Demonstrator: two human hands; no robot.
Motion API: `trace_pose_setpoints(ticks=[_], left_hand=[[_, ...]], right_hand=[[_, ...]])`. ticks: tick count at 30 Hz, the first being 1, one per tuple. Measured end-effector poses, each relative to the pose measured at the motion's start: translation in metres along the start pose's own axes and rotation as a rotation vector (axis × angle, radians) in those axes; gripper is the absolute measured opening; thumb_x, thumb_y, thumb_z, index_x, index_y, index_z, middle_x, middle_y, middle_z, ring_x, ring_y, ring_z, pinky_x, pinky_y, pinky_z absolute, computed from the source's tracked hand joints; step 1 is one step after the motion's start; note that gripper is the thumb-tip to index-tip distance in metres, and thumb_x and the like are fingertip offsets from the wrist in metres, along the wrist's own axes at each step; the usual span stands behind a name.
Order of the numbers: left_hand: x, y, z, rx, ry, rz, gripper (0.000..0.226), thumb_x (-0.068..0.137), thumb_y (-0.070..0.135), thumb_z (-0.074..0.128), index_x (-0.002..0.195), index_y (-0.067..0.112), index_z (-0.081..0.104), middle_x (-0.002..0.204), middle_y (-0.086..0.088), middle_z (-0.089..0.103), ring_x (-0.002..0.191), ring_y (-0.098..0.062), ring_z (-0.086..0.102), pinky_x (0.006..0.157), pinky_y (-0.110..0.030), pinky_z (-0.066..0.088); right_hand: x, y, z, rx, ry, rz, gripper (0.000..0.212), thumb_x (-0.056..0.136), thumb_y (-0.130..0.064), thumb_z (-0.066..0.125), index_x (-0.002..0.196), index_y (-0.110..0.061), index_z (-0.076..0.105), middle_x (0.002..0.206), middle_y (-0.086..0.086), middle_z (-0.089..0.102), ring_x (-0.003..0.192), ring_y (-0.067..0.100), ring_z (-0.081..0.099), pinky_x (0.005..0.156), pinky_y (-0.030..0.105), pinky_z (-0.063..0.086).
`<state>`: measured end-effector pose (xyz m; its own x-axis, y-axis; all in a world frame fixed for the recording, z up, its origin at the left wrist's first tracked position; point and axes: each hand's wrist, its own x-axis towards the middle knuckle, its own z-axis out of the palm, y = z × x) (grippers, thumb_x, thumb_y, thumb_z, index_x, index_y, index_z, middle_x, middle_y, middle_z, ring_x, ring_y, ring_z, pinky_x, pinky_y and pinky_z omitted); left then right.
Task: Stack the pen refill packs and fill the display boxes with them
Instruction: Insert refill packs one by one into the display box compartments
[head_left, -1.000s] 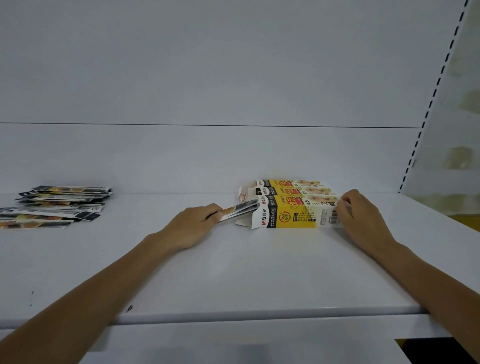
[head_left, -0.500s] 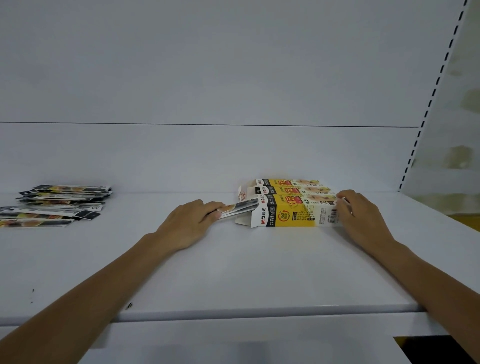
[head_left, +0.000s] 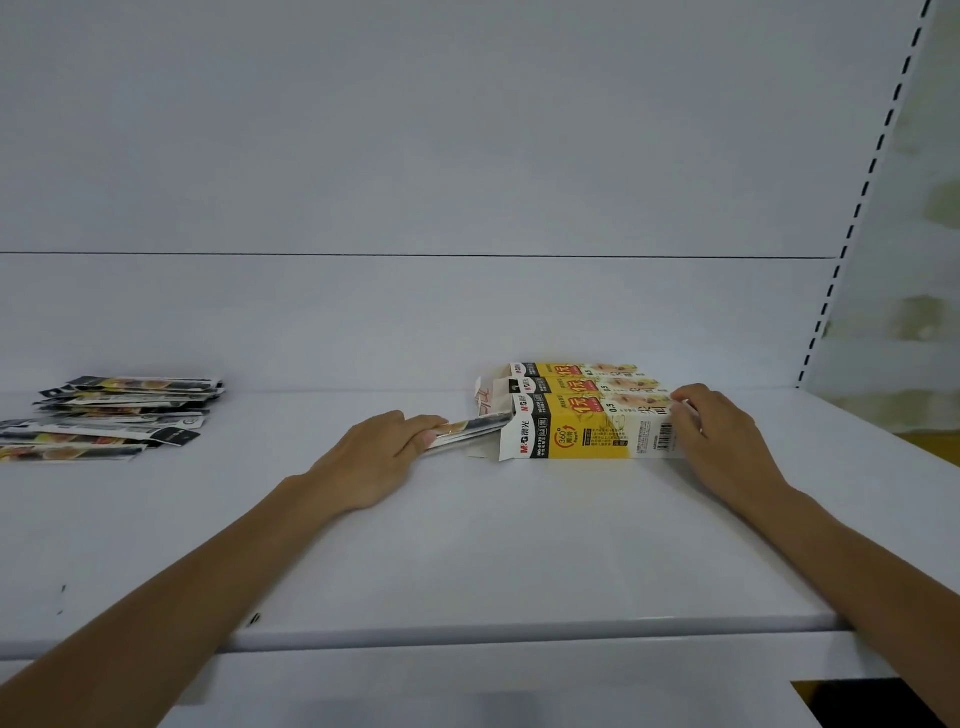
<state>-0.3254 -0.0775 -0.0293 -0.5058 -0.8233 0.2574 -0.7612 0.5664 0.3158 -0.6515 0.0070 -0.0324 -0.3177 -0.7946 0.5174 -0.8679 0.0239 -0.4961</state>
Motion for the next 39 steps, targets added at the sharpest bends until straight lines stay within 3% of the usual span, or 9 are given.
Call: trace_pose_setpoints(ticks=[6, 9, 15, 21, 25, 29, 33, 39], left_hand=[[0.0027, -0.0036, -0.0007, -0.153, 0.130, -0.080, 0.034, 0.100, 0.035, 0.025, 0.117, 0.028, 0.054, 0.106, -0.003, 0.060, 0.100, -0.021, 0.053, 0.083, -0.030, 0.036], [0.0013, -0.0014, -0.0032, -0.257, 0.153, -0.114, 0.035, 0.100, 0.037, 0.025, 0.112, 0.027, 0.057, 0.105, -0.002, 0.061, 0.100, -0.021, 0.053, 0.085, -0.031, 0.037], [0.0022, 0.0027, 0.0011, -0.131, 0.033, -0.053, 0.029, 0.098, 0.039, 0.033, 0.115, 0.028, 0.054, 0.097, -0.005, 0.057, 0.090, -0.020, 0.053, 0.079, -0.030, 0.040], [0.0006, 0.0015, 0.0012, -0.114, 0.002, -0.062, 0.032, 0.099, 0.041, 0.027, 0.117, 0.032, 0.052, 0.094, -0.005, 0.054, 0.090, -0.019, 0.051, 0.078, -0.028, 0.037], [-0.0007, 0.0028, -0.0003, -0.138, -0.004, -0.106, 0.035, 0.100, 0.041, 0.019, 0.105, 0.038, 0.054, 0.089, -0.004, 0.049, 0.089, -0.022, 0.048, 0.075, -0.028, 0.033], [0.0004, 0.0023, 0.0003, -0.104, -0.005, -0.087, 0.038, 0.100, 0.037, 0.021, 0.127, 0.036, 0.048, 0.088, -0.001, 0.047, 0.089, -0.018, 0.047, 0.075, -0.026, 0.030], [0.0009, 0.0036, 0.0007, -0.099, -0.011, -0.078, 0.037, 0.101, 0.036, 0.023, 0.129, 0.037, 0.046, 0.088, 0.001, 0.046, 0.088, -0.017, 0.046, 0.070, -0.024, 0.030], [0.0005, 0.0029, 0.0025, -0.083, -0.049, -0.079, 0.037, 0.100, 0.038, 0.023, 0.131, 0.038, 0.044, 0.087, 0.001, 0.045, 0.090, -0.017, 0.048, 0.075, -0.025, 0.030]], right_hand=[[0.0000, 0.0014, -0.0003, -0.003, -0.004, 0.004, 0.023, 0.096, -0.021, 0.036, 0.108, -0.008, 0.051, 0.101, 0.013, 0.056, 0.089, 0.025, 0.049, 0.072, 0.032, 0.035], [0.0004, 0.0013, -0.0002, -0.008, -0.007, 0.006, 0.023, 0.097, -0.021, 0.037, 0.109, -0.008, 0.051, 0.101, 0.012, 0.056, 0.088, 0.025, 0.049, 0.071, 0.032, 0.035], [-0.0001, 0.0012, -0.0001, -0.015, -0.010, 0.002, 0.023, 0.097, -0.022, 0.036, 0.109, -0.009, 0.051, 0.102, 0.012, 0.056, 0.088, 0.025, 0.050, 0.071, 0.034, 0.038], [0.0000, -0.0005, -0.0002, -0.024, -0.013, 0.006, 0.023, 0.097, -0.021, 0.036, 0.108, -0.008, 0.050, 0.101, 0.013, 0.056, 0.089, 0.024, 0.048, 0.072, 0.032, 0.033], [-0.0001, -0.0008, -0.0005, -0.034, -0.017, 0.011, 0.023, 0.097, -0.021, 0.035, 0.109, -0.009, 0.050, 0.103, 0.013, 0.056, 0.090, 0.026, 0.049, 0.073, 0.033, 0.035], [-0.0003, -0.0017, -0.0007, -0.045, -0.014, 0.007, 0.024, 0.097, -0.021, 0.035, 0.110, -0.008, 0.050, 0.103, 0.014, 0.055, 0.088, 0.025, 0.049, 0.072, 0.032, 0.033], [0.0002, -0.0024, -0.0002, -0.052, -0.011, 0.000, 0.024, 0.097, -0.020, 0.035, 0.109, -0.006, 0.050, 0.101, 0.015, 0.056, 0.087, 0.026, 0.048, 0.070, 0.032, 0.033], [-0.0007, -0.0020, -0.0008, -0.050, -0.011, -0.006, 0.023, 0.097, -0.020, 0.035, 0.109, -0.007, 0.050, 0.100, 0.013, 0.055, 0.088, 0.026, 0.049, 0.072, 0.033, 0.035]])
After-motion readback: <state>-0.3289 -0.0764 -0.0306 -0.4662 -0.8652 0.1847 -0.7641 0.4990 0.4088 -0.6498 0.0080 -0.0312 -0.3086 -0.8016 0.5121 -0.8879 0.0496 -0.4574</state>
